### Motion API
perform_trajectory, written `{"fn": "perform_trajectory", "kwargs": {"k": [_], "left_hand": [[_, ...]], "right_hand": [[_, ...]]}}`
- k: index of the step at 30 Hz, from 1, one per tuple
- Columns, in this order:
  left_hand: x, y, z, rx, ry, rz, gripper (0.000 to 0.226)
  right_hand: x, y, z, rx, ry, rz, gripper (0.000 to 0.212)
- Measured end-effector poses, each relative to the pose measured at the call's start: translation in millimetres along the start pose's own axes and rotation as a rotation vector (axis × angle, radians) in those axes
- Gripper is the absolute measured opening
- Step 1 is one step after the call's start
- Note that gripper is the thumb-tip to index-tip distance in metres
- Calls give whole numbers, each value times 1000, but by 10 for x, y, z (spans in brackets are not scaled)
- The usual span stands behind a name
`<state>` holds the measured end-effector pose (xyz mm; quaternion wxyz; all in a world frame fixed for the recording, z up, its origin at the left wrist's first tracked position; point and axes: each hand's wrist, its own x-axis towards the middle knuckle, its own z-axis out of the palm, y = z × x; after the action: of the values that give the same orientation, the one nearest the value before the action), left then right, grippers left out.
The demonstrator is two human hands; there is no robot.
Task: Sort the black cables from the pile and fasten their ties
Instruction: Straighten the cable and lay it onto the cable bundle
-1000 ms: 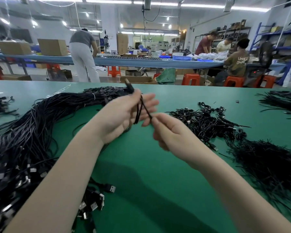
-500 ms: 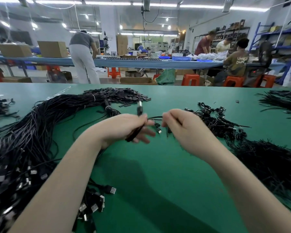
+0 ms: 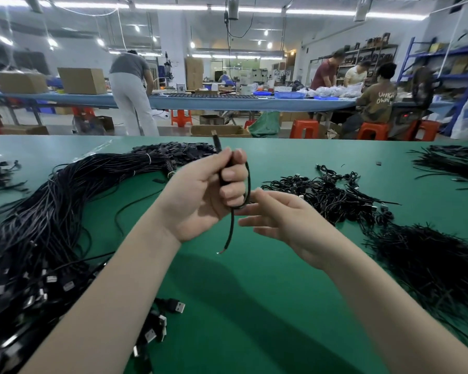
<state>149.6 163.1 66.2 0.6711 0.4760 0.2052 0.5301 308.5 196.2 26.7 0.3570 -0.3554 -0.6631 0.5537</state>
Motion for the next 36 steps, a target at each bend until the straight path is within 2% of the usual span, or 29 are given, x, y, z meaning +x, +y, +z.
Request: {"fn": "perform_trajectory", "kwargs": {"k": [2, 5, 10, 12, 14, 16, 18, 20, 24, 26, 29, 33, 36], "left_hand": [[39, -90, 17, 13, 2, -50, 18], [73, -147, -7, 48, 61, -90, 18], [66, -128, -41, 465, 210, -46, 25], [74, -148, -38, 582, 249, 5, 26], [98, -187, -24, 518, 228, 69, 26], [116, -227, 12, 356, 176, 110, 27], [119, -244, 47, 268, 169, 136, 25], [123, -248, 44, 283, 214, 148, 23], [126, -261, -1, 450, 282, 144, 24], [123, -262, -14, 538, 292, 162, 24], [138, -276, -54, 561, 316, 151, 27], [181, -361, -154, 511, 355, 29, 30], [204, -464, -280, 620, 378, -138, 27]], "right_hand": [[-16, -44, 4, 144, -29, 22, 28], [-9, -29, 1, 107, 41, -18, 26], [37, -18, -26, 204, 167, -47, 28], [50, -23, -61, 172, 215, -85, 28], [49, -17, -72, 99, 218, -129, 29], [42, -15, -42, 58, 188, -148, 32], [32, -33, -9, 90, 122, -136, 36], [0, -60, 4, 106, 14, -130, 37], [-65, -57, 60, -26, -79, -194, 28], [-61, -40, 81, -145, -48, -224, 17], [-14, 14, 88, -478, 38, -281, 24], [58, 194, 101, -675, 114, -324, 21], [160, 375, 22, -769, 125, -174, 27]]}}
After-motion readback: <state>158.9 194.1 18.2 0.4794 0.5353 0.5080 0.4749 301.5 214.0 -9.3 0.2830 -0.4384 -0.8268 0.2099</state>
